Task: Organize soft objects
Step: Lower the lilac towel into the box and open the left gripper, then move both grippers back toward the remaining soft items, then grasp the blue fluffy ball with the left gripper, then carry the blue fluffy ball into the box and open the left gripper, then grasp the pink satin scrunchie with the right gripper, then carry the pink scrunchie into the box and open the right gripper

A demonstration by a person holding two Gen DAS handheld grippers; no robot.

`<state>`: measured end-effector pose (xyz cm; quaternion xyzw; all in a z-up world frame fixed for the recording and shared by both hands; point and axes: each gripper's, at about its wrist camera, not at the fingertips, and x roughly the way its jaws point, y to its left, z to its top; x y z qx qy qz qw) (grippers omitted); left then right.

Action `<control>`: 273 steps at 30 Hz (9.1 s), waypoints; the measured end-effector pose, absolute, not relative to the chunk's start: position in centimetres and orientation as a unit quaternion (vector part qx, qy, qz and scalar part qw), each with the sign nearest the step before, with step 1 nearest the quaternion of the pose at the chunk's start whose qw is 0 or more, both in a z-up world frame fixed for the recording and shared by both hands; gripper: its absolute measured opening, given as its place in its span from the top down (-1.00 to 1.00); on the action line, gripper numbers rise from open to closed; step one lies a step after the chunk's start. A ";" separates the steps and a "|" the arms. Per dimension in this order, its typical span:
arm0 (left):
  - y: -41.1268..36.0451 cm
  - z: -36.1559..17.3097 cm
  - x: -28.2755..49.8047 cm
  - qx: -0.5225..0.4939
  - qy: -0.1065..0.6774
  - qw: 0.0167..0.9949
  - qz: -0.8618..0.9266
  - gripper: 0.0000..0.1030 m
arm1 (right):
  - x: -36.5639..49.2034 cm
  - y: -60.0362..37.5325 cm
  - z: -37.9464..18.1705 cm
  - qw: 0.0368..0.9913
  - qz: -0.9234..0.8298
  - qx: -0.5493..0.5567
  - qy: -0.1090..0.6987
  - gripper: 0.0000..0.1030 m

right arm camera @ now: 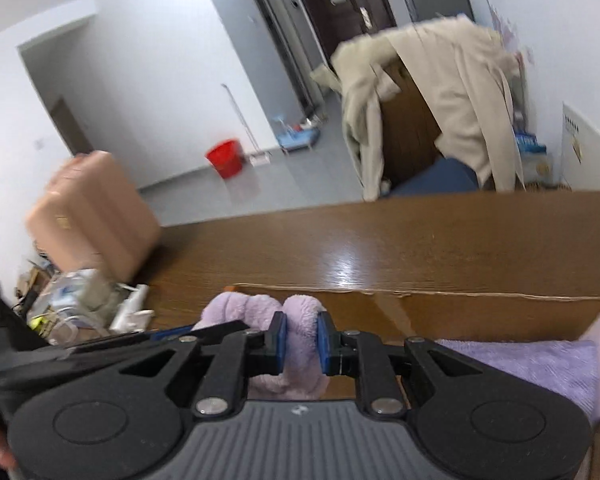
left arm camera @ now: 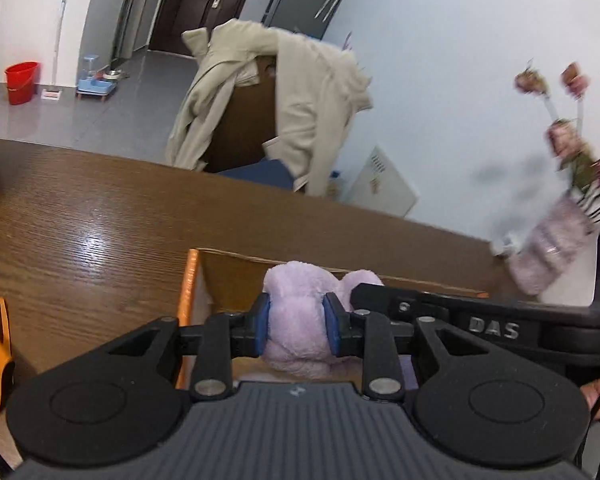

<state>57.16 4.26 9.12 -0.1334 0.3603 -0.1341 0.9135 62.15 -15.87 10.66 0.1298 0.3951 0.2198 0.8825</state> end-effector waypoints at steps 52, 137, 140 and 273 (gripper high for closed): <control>0.5 3.8 15.0 0.012 0.193 0.976 -0.102 -1.00 | 15.2 -24.7 4.3 0.961 0.144 0.056 0.229 -0.62; 0.7 11.4 29.4 -0.143 0.259 0.914 -0.278 0.32 | 29.3 -23.2 12.4 0.934 0.235 0.136 0.232 0.30; 0.7 12.2 34.1 -0.161 0.276 0.906 -0.277 0.31 | 33.6 -23.3 13.6 0.932 0.238 0.123 0.243 0.30; -9.4 6.4 22.1 -0.082 0.267 0.923 -0.263 0.75 | 23.8 -32.9 6.5 0.919 0.240 0.133 0.282 0.70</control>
